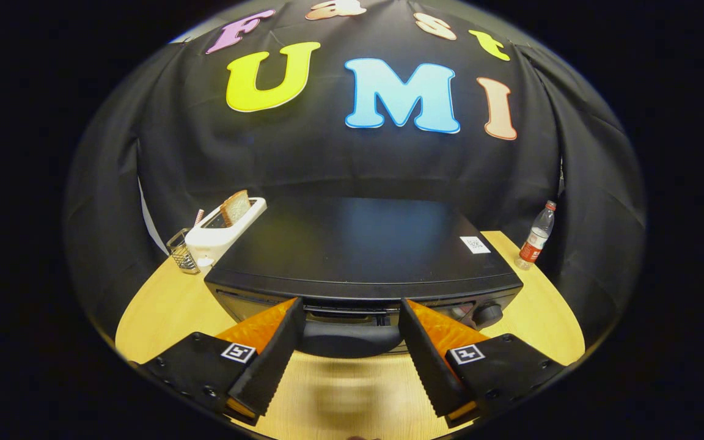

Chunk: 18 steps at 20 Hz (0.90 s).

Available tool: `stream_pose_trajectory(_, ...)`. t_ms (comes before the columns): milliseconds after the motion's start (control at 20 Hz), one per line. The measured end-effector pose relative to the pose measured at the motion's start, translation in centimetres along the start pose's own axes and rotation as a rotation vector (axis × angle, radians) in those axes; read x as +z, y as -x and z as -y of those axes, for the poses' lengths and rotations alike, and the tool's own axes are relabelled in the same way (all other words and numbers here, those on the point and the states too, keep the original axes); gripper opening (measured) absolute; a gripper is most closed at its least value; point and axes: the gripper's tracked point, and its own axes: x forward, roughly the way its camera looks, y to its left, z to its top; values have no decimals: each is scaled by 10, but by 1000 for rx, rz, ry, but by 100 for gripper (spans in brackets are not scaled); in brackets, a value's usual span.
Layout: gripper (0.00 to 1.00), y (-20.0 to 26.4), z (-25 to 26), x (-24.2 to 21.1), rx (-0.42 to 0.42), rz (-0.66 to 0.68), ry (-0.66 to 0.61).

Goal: Open the toaster oven, put the food inside, and close the toaster oven door.

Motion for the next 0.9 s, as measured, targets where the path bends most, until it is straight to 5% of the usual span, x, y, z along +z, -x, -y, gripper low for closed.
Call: stream_pose_trajectory(900, 99, 47, -3, -98, 22, -171, 38)
